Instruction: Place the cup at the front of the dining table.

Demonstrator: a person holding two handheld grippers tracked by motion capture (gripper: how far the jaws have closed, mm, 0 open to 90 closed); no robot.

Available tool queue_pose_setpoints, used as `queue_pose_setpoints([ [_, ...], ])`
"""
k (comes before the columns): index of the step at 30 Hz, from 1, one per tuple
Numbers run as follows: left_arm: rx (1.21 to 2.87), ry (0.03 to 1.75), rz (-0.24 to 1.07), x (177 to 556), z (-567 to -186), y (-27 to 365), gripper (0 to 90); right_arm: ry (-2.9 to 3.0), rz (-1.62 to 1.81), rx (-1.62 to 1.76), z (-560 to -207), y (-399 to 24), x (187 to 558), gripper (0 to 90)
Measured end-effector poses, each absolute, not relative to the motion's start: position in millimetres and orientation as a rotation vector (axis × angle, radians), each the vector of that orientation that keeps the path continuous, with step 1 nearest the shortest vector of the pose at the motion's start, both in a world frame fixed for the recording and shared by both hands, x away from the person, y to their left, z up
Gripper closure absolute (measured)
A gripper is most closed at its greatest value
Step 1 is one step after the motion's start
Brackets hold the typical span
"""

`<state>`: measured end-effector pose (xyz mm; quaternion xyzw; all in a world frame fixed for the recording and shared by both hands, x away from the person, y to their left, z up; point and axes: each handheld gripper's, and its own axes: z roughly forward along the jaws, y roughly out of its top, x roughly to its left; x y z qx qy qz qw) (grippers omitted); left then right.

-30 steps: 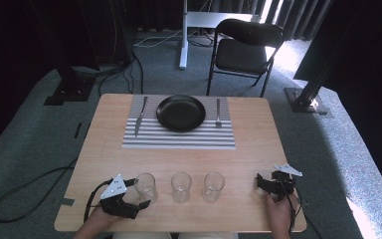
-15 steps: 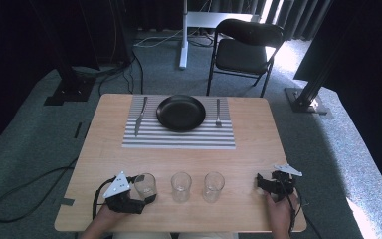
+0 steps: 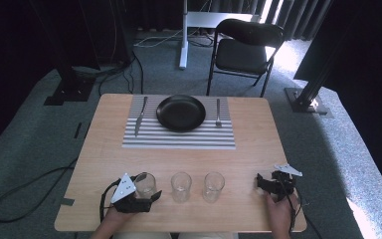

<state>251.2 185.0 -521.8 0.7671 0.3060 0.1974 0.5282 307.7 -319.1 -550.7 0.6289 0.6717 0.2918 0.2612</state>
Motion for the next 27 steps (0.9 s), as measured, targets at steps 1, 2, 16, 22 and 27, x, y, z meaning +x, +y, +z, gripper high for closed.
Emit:
queue_pose_setpoints([
  [1,1.830,0.744,0.487,250.5,-522.3,184.2,15.4,1.818,0.790,1.703,-550.6,-319.1,307.6,12.0],
  [2,1.825,0.752,0.500,249.6,-522.7,184.2,17.1,1.818,0.790,1.703,-550.7,-319.1,307.6,12.0],
  [16,1.766,0.788,0.593,241.4,-525.0,185.2,29.2,1.818,0.790,1.702,-550.7,-319.1,307.7,12.1],
  [22,1.806,0.814,0.586,241.8,-519.4,182.9,29.6,1.818,0.790,1.703,-550.6,-319.1,307.7,12.1],
  [27,1.818,0.830,0.583,243.0,-516.9,182.6,29.7,1.819,0.790,1.702,-550.6,-319.1,307.7,12.1],
])
